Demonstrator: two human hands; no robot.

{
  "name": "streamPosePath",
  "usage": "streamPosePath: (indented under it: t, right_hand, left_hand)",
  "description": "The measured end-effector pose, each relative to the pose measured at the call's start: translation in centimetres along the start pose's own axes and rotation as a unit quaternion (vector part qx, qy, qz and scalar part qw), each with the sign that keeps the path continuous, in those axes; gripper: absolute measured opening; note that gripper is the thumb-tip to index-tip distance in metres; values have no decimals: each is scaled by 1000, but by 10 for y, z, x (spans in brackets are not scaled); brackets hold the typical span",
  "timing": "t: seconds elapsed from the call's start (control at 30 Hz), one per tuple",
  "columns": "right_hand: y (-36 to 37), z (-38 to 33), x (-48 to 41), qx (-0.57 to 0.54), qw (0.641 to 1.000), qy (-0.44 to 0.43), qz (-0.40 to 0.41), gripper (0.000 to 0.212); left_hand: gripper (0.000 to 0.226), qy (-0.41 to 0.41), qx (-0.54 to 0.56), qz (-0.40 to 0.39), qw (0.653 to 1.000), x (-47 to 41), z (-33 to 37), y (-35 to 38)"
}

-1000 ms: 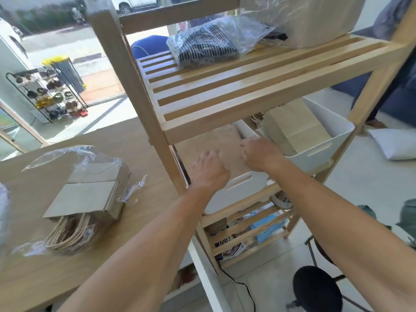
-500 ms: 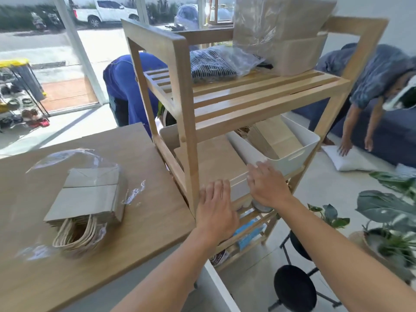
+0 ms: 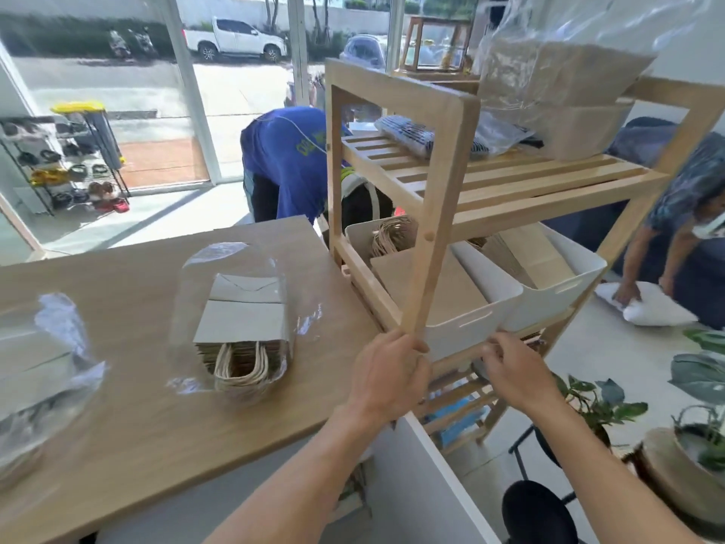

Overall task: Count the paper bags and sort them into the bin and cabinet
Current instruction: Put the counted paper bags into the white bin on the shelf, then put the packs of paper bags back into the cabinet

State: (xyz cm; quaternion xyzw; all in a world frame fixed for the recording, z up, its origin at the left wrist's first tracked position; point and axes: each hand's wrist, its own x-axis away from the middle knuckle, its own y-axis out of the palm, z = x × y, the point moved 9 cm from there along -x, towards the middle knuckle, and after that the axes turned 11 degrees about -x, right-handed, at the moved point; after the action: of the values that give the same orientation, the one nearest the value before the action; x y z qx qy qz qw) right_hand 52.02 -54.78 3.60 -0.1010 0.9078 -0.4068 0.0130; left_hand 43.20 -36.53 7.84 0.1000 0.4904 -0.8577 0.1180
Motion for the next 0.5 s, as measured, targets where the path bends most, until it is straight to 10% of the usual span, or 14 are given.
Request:
streamPosePath:
  t: [0.5]
  right_hand:
    - [66,-124,70,-52,997,-61,-22,32]
  left_hand:
    - [17,-163,58,192,966,77,-121,-163]
